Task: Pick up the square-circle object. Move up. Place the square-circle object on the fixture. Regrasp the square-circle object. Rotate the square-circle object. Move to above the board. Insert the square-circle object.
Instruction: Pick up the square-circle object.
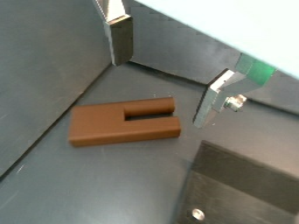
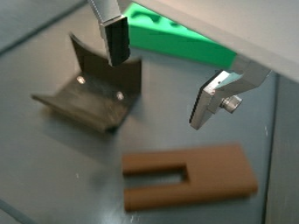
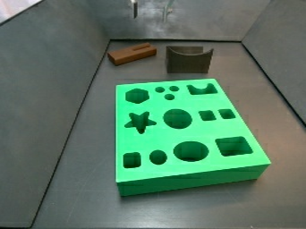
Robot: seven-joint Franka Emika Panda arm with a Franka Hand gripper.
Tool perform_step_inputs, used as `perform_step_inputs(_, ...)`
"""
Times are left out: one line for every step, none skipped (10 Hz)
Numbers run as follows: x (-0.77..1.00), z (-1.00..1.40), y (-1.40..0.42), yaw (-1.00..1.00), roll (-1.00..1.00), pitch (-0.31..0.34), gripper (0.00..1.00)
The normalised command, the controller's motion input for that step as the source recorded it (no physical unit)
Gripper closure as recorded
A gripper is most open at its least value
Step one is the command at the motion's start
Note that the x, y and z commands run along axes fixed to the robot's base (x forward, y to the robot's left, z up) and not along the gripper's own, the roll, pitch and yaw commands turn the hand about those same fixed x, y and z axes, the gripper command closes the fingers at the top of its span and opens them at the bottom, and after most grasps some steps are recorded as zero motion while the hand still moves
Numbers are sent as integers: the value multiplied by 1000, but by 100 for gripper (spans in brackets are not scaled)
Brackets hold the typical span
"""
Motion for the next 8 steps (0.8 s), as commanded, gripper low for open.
perform_step_inputs(-137, -897, 363, -697, 0, 120, 0)
perform_step_inputs(-131, -931, 220, -823, -9, 71, 0)
perform_step_inputs(0, -809, 0, -1000, -44, -53, 0)
perform_step_inputs(0, -714, 0, -1000, -60, -167, 0)
perform_step_inputs(0, -651, 0, -1000, -70, -207, 0)
perform_step_inputs(-83, -823, 0, -1000, -56, -106, 0)
perform_step_inputs(-80, -803, 0, -971, -60, -110, 0)
perform_step_inputs(11, -603, 186, -697, -121, -196, 0)
